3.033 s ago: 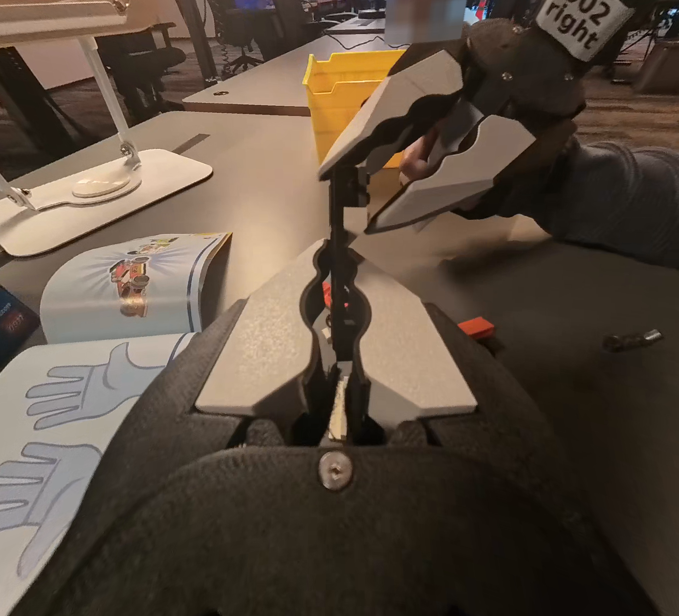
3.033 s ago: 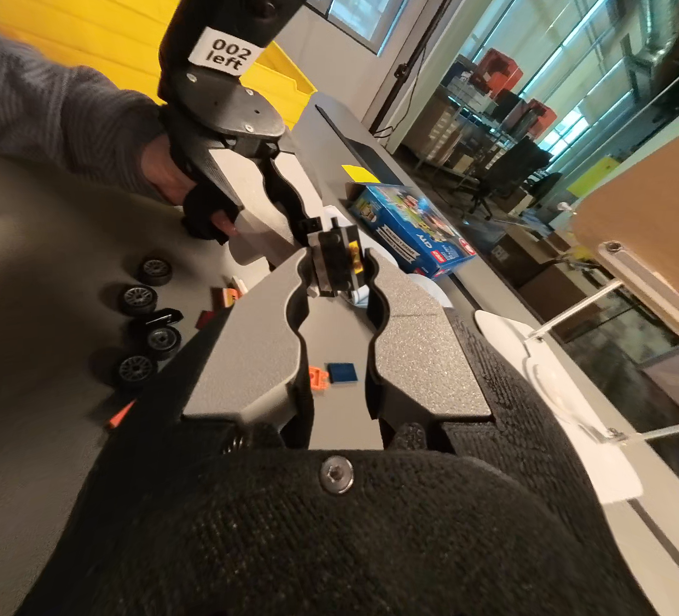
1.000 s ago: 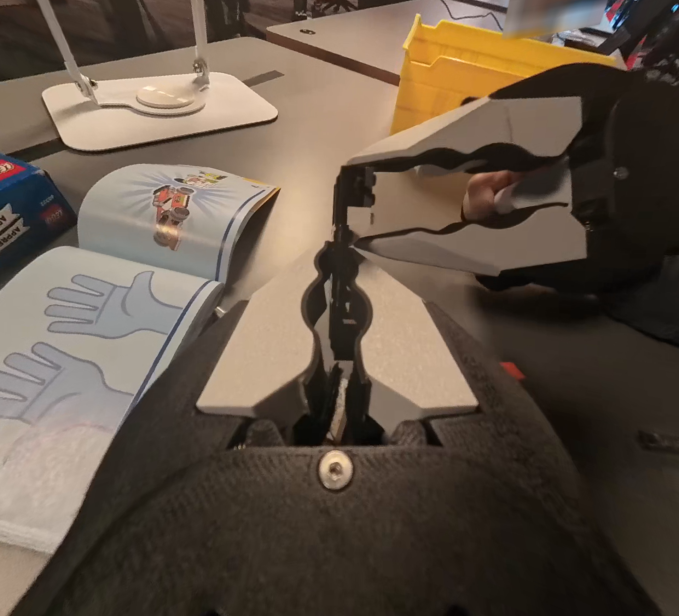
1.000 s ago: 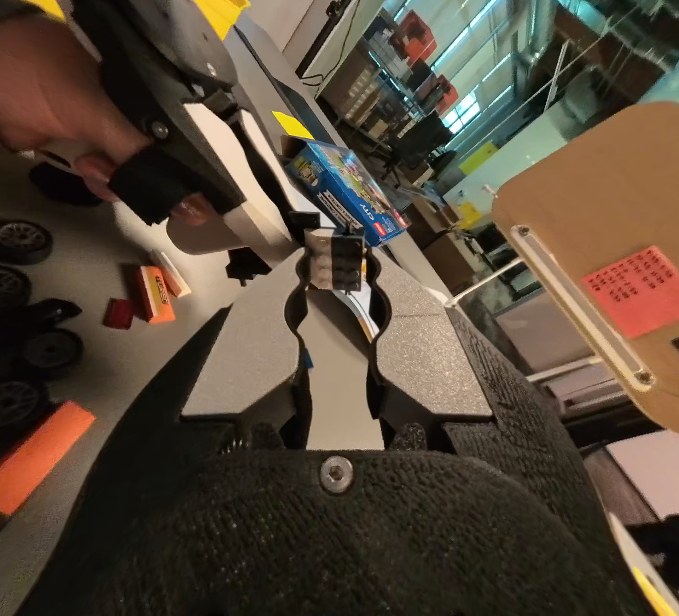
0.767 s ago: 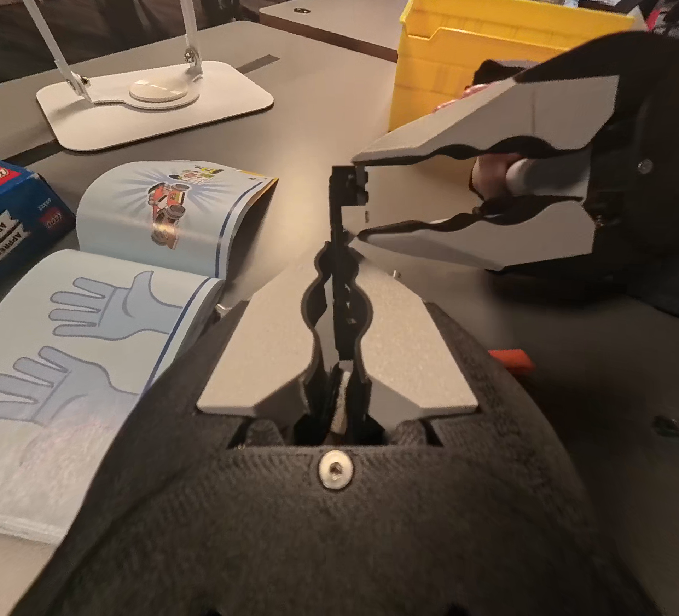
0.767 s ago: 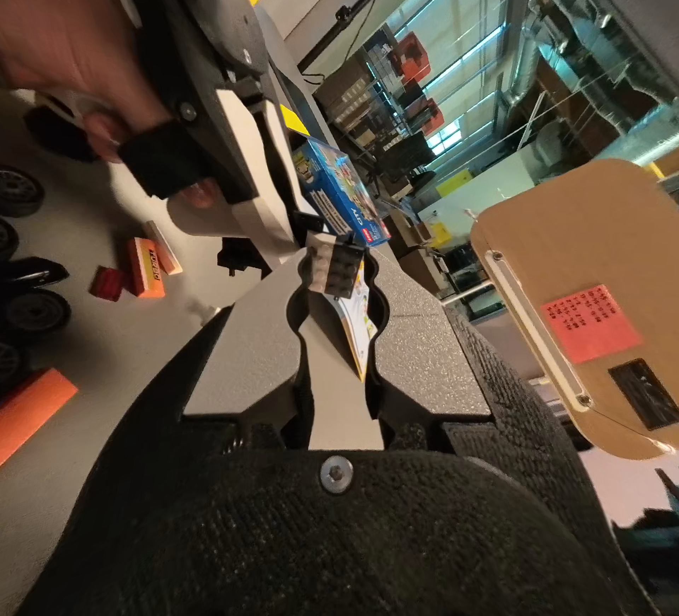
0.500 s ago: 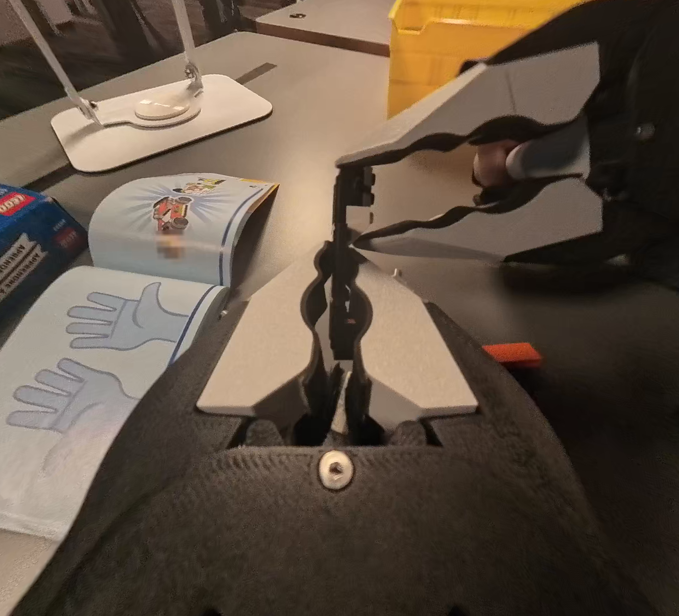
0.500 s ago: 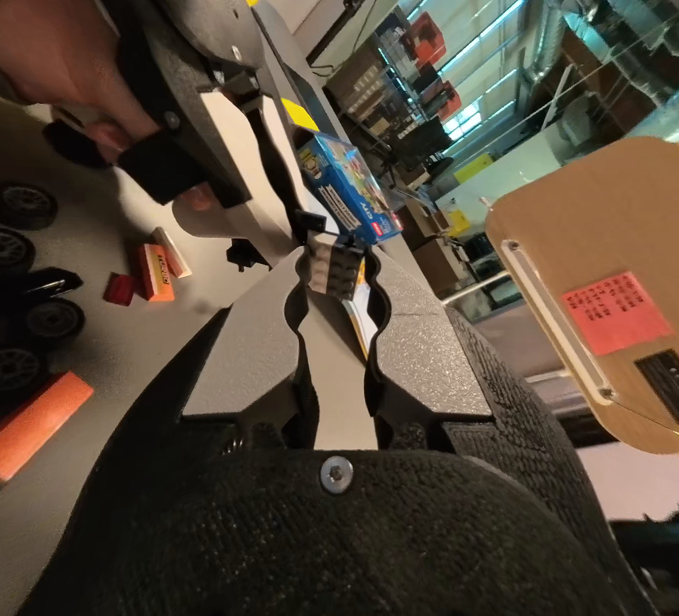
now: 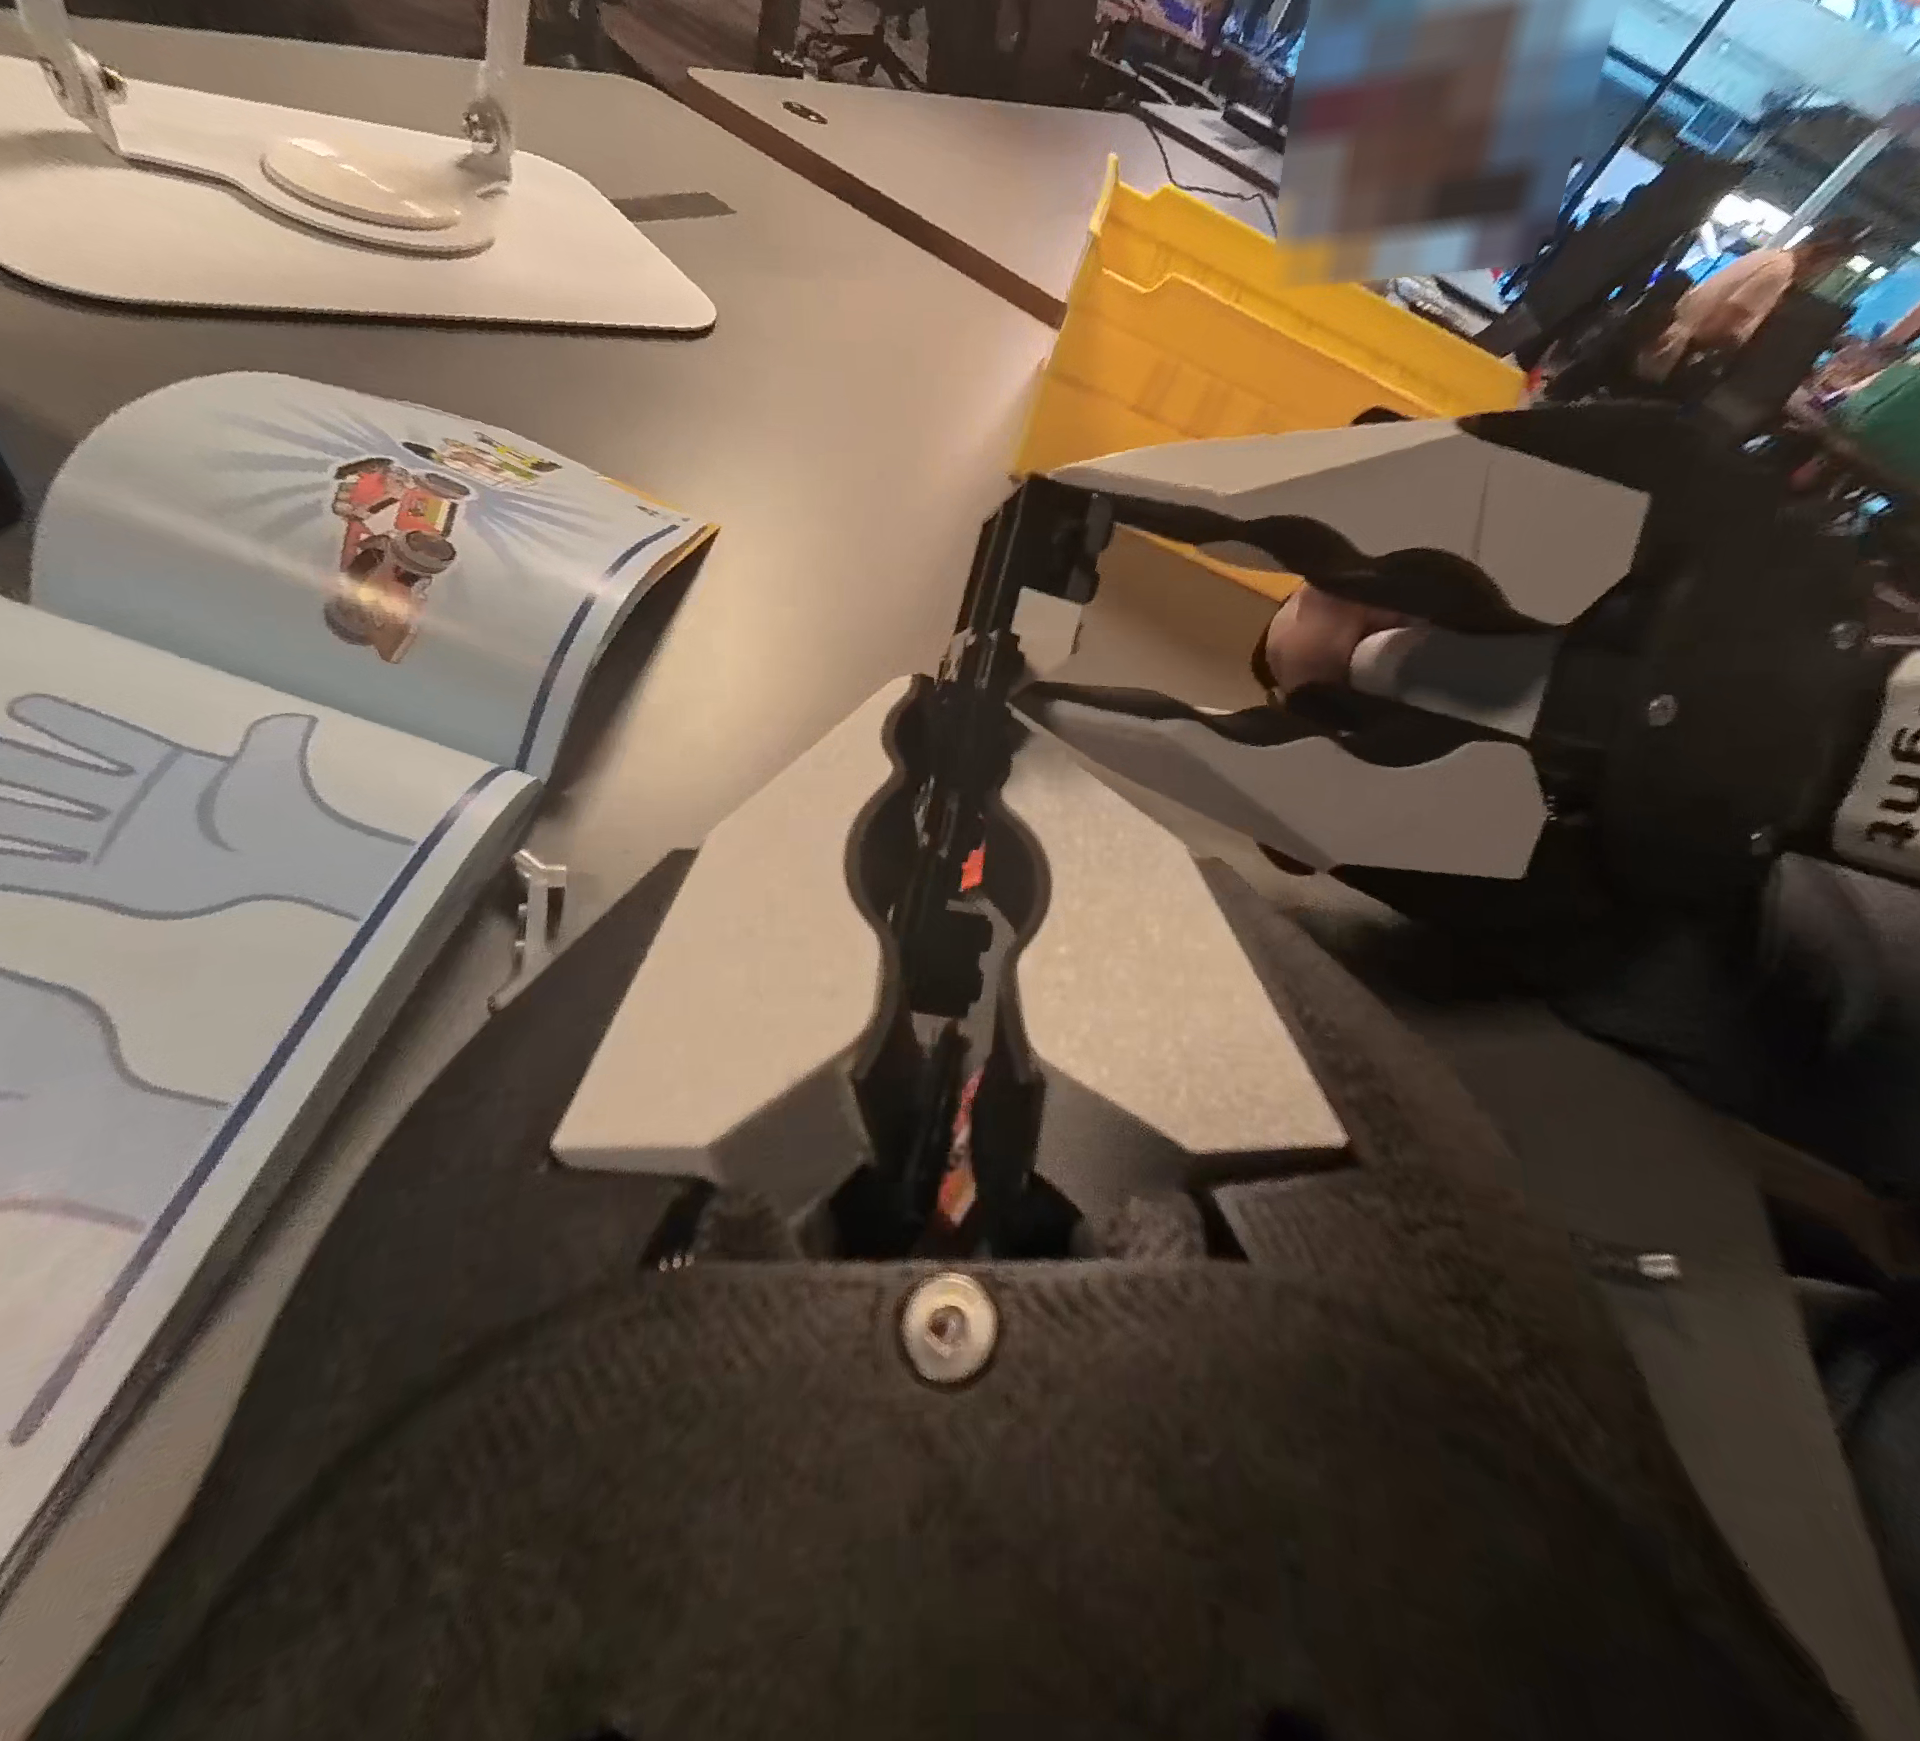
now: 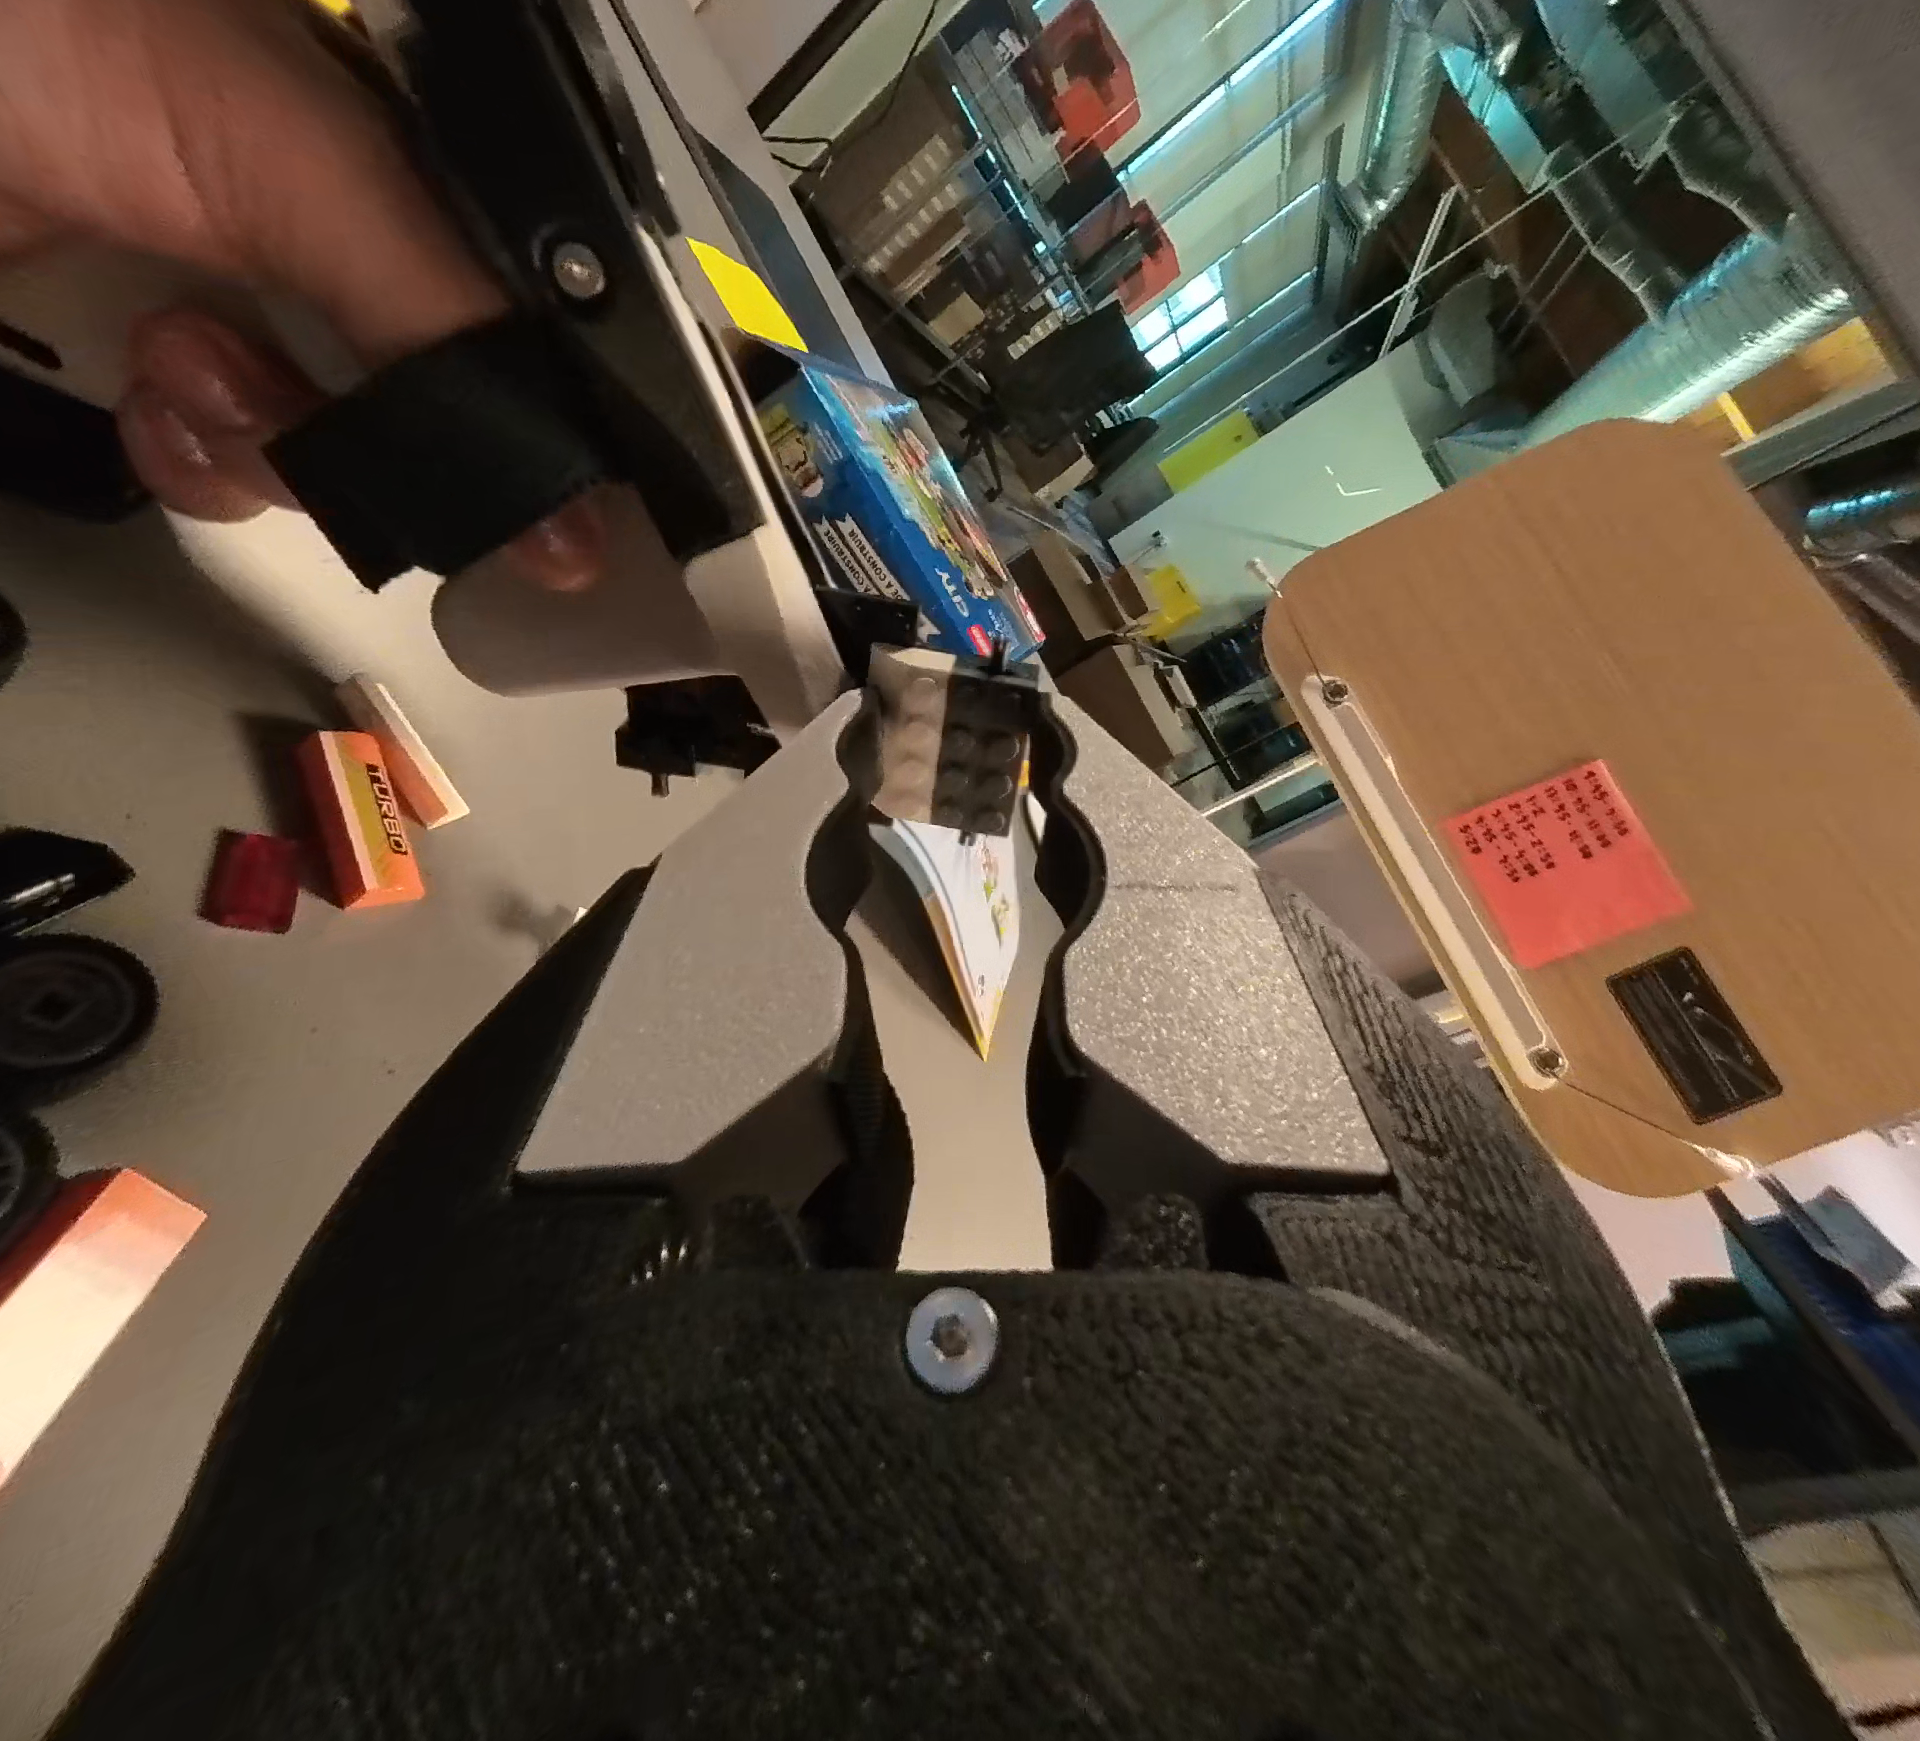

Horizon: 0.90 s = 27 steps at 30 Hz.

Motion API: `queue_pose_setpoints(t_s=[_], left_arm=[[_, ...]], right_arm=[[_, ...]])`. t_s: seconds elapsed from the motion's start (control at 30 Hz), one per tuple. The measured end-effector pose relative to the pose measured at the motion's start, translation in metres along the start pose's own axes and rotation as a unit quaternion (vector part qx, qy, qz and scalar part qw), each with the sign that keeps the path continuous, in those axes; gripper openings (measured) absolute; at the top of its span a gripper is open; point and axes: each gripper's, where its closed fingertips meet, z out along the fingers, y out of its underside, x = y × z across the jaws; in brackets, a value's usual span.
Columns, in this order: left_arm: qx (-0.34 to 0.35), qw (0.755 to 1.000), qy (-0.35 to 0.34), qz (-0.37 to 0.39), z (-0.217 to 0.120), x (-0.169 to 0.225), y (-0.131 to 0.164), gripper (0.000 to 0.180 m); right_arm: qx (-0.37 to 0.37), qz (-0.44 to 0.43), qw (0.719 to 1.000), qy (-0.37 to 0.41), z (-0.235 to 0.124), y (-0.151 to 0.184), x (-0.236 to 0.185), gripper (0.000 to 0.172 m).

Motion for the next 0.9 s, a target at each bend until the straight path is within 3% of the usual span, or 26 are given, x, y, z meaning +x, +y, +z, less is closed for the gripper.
queue_pose_setpoints(t_s=[0.2,0.23,0.27,0.3,0.4,0.57,0.73,0.9], left_arm=[[0.018,0.998,0.024,-0.058,0.001,0.003,-0.003,0.004],[0.025,0.996,0.038,-0.082,0.001,0.005,-0.004,0.005],[0.021,0.987,0.100,-0.121,0.002,0.022,-0.003,0.002],[0.001,0.979,0.132,-0.154,0.009,0.037,0.007,0.002],[-0.038,0.996,0.065,-0.042,0.023,0.044,0.019,0.004],[-0.006,0.996,0.013,-0.085,0.012,0.009,0.011,0.003],[0.032,0.998,-0.035,-0.045,0.001,-0.008,-0.003,0.003],[0.015,0.997,-0.063,-0.041,-0.009,-0.025,-0.004,0.003]], right_arm=[[-0.024,-0.026,0.999,0.018,-0.001,-0.010,0.004,0.027],[-0.031,-0.041,0.997,0.051,-0.005,-0.013,0.014,0.000],[-0.045,-0.085,0.990,0.100,-0.006,-0.006,0.030,0.000],[-0.058,-0.071,0.991,0.100,-0.003,0.002,0.037,0.000],[-0.025,0.045,0.996,0.068,-0.011,0.010,0.041,0.000],[0.024,0.193,0.981,0.013,-0.012,0.015,0.042,0.000],[0.039,0.336,0.938,-0.075,-0.006,0.019,0.028,0.027],[0.016,0.355,0.927,-0.121,-0.004,0.028,0.017,0.036]])
